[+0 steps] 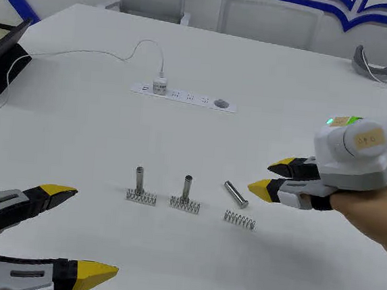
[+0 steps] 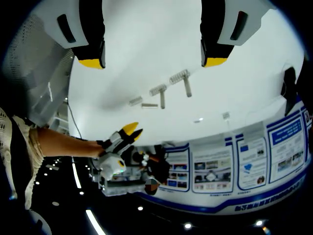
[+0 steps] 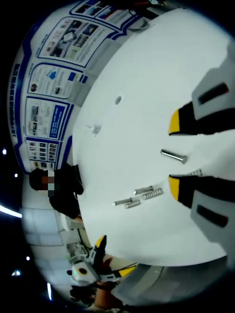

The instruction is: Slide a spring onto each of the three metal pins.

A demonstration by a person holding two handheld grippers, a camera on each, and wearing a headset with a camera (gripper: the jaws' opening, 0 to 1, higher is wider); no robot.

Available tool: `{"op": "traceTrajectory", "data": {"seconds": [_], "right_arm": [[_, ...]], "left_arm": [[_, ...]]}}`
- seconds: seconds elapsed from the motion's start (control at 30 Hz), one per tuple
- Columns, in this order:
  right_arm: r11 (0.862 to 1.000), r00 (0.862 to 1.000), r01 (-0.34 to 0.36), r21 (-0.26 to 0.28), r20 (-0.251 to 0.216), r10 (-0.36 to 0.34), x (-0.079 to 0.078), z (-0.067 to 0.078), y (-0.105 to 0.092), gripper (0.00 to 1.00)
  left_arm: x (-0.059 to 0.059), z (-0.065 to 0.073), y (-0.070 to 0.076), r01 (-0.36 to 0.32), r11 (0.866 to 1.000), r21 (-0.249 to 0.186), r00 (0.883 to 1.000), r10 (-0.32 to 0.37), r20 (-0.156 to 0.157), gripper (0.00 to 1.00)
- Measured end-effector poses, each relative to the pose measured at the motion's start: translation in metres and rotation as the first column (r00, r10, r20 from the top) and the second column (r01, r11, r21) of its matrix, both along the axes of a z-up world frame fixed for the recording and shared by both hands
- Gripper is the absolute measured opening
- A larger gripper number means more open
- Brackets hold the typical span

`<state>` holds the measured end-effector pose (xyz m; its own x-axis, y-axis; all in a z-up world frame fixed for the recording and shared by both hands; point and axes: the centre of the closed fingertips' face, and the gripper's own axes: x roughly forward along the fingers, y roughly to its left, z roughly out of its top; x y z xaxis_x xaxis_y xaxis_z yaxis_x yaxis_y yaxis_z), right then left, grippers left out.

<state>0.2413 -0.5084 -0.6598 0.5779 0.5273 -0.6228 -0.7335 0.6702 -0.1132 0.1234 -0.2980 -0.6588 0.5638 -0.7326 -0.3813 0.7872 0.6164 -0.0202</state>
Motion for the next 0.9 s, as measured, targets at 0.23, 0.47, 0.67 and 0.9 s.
{"op": "traceTrajectory", "data": {"seconds": [0.23, 0.47, 0.67, 0.9], "right_arm": [[1.000, 0.999, 0.005, -0.014, -0.046, -0.006, 0.012, -0.014, 0.006, 0.30], [1.000, 0.995, 0.010, -0.028, -0.098, -0.013, 0.021, -0.033, 0.017, 0.26], [0.998, 0.991, 0.017, -0.056, -0.133, -0.024, 0.026, -0.047, 0.026, 0.22], [0.995, 0.985, 0.034, -0.094, -0.165, -0.050, 0.035, -0.061, 0.029, 0.19]], "left_arm": [[-0.001, -0.002, 0.000, -0.001, 1.000, -0.001, 1.000, 0.001, -0.005, 0.81], [-0.001, -0.005, -0.001, 0.007, 1.000, 0.003, 1.000, -0.007, -0.010, 0.81], [-0.001, -0.006, -0.002, 0.011, 1.000, 0.005, 1.000, -0.011, -0.014, 0.81], [-0.002, -0.009, -0.001, 0.011, 1.000, 0.005, 1.000, -0.010, -0.021, 0.80]]}}
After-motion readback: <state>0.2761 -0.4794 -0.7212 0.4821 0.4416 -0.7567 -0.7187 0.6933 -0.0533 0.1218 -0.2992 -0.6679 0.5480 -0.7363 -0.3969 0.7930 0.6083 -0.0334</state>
